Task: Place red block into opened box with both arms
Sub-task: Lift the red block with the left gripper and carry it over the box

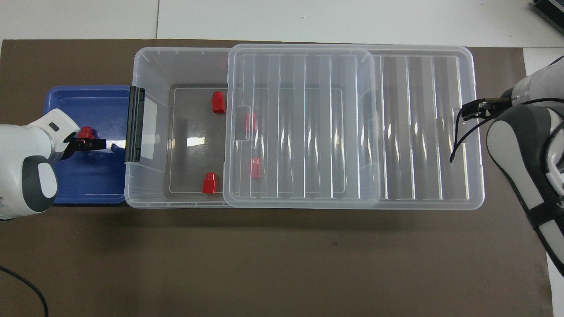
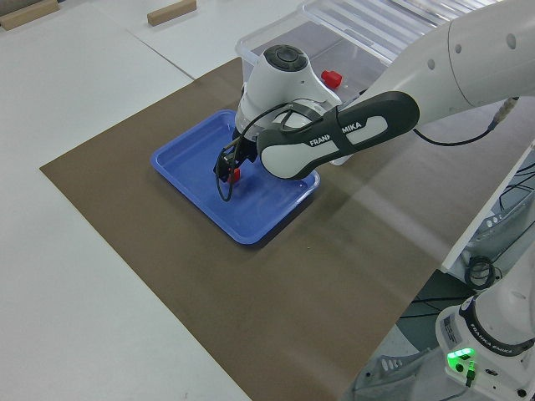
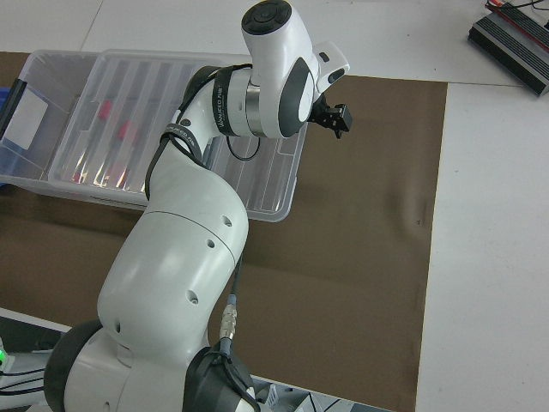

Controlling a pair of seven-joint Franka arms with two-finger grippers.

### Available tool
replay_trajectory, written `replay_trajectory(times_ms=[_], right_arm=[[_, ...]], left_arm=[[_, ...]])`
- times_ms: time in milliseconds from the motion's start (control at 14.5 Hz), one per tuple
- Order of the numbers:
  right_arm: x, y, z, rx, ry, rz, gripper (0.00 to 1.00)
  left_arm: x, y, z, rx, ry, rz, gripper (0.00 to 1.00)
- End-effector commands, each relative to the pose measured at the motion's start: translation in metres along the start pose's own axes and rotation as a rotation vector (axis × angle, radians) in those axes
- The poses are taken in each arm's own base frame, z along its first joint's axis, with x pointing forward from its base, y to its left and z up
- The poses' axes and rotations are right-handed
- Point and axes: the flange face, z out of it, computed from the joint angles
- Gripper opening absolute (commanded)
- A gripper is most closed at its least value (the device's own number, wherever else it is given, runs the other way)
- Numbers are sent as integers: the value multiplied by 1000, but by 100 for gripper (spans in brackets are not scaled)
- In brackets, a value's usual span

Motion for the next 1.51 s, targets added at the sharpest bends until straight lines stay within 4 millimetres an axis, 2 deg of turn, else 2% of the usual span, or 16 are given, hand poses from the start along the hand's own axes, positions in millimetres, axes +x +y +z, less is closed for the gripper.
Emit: replay_trajectory(times_ms=[0,138,206,413,482,551,619,826,895,1032,1170,1308,1445], right_arm=[[-8,-4,-45,34,16,1,100],[-16,-1,-84,60,3,25,100],[-23,3,-103,61,-1,27,100],[-56,8,-154,99,-37,35,100],[-67,8,-165,113,-67,34,100],[-72,5,-165,111,-88,26,100],[-80,4,-166,112,-101,22,100],[-95,0,-148,105,-103,13,100],[-96,-20,-150,101,-96,-19,100],[-97,-29,-151,87,-92,-15,100],[-94,-27,-157,90,-103,-57,100],[-92,-16,-164,100,-140,-55,100],[-92,-14,-165,100,-146,-53,100]], left_arm=[[3,-4,3,2,23,15,100],[4,-3,6,5,34,28,100],[4,-3,7,5,35,27,86],[6,-4,7,6,35,31,28],[5,-4,8,5,32,31,12],[6,-4,7,6,32,32,1],[8,-4,5,5,31,34,0],[24,-6,-15,-4,-13,36,0],[30,-5,-30,-9,-37,38,0],[44,-1,-70,-20,-83,43,0],[50,1,-109,-28,-121,40,0],[54,7,-148,-41,-160,39,0],[60,21,-185,-47,-197,13,0]])
